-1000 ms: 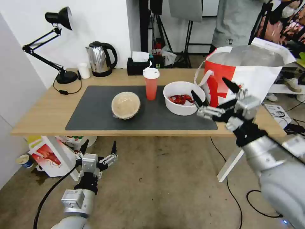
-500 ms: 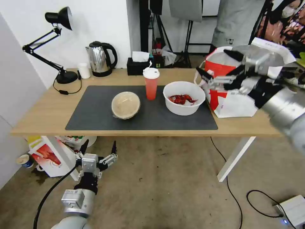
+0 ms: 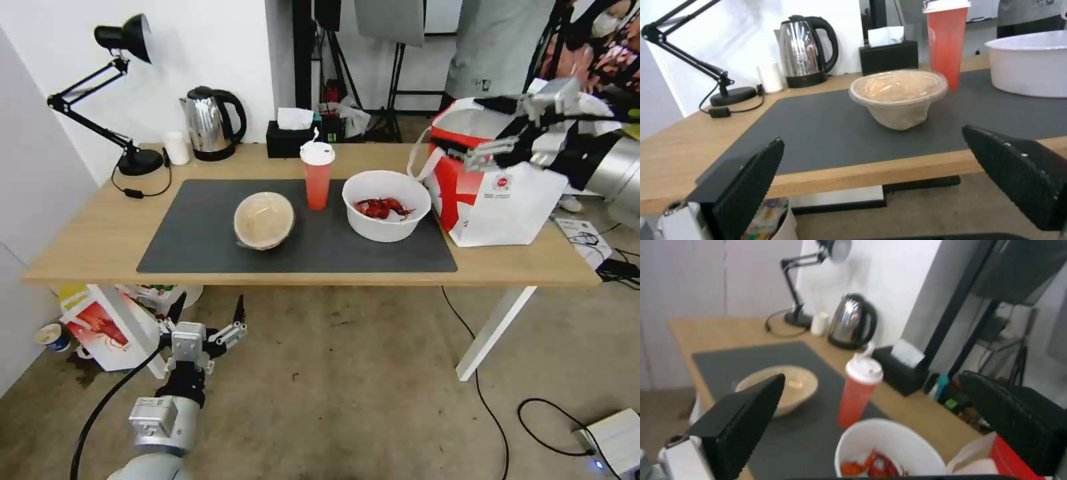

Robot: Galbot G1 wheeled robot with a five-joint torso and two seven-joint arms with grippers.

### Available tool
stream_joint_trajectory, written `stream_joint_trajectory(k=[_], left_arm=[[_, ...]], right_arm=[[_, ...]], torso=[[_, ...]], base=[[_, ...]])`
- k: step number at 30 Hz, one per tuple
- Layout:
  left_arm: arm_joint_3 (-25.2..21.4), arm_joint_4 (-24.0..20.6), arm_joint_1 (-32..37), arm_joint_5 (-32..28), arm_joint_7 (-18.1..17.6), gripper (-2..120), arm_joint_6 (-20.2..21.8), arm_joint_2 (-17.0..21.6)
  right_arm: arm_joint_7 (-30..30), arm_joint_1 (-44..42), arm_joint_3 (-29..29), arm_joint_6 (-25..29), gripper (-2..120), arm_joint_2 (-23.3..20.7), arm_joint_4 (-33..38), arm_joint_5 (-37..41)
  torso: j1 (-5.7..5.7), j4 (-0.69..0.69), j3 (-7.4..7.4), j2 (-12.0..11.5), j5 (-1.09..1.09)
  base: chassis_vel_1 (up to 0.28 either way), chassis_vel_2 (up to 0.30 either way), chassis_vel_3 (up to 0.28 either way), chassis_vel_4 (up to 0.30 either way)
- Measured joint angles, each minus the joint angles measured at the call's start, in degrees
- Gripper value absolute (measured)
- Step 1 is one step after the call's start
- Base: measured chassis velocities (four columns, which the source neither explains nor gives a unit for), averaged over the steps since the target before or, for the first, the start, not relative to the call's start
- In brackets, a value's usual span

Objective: Pick up the trash from the table and place it into the takeout bag.

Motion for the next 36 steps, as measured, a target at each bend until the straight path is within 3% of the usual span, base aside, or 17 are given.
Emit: stream_joint_trajectory(k=[11,15,18,22,25,31,36], left_arm=[[0.0,0.0,0.0,0.0,0.0,100,0.0,0.0],[0.0,0.0,0.0,0.0,0.0,100,0.0,0.0],[0.0,0.0,0.0,0.0,0.0,100,0.0,0.0],[0.0,0.0,0.0,0.0,0.0,100,0.0,0.0],[0.0,0.0,0.0,0.0,0.0,100,0.0,0.0],[0.0,0.0,0.0,0.0,0.0,100,0.0,0.0],[0.0,0.0,0.0,0.0,0.0,100,0.0,0.0]], right_arm=[[-7.3,-2.6,-0.5,4.4,100,-7.3,-4.5,-1.5],[-3.3,-3.6,1.1,5.1,100,-8.7,-4.1,-4.9],[3.1,-3.4,3.3,4.5,100,-11.4,-4.4,-11.1],[3.2,-4.1,5.6,4.7,100,-14.3,-4.4,-16.6],[2.5,-5.2,5.8,4.2,100,-14.6,-1.2,-18.7],[1.9,-5.9,3.5,2.3,100,-11.3,6.6,-20.4],[0.5,-6.4,1.6,2.0,100,-9.5,9.0,-20.3]], torso=[[0.0,0.0,0.0,0.0,0.02],[0.0,0.0,0.0,0.0,0.01],[0.0,0.0,0.0,0.0,0.01],[0.0,-0.02,0.0,0.0,-0.01],[0.0,0.0,0.0,0.0,-0.01],[0.0,0.0,0.0,0.0,0.01],[0.0,0.0,0.0,0.0,0.0]], base=[[0.0,0.0,0.0,0.0],[0.0,0.0,0.0,0.0],[0.0,0.0,0.0,0.0],[0.0,0.0,0.0,0.0],[0.0,0.0,0.0,0.0],[0.0,0.0,0.0,0.0],[0.0,0.0,0.0,0.0]])
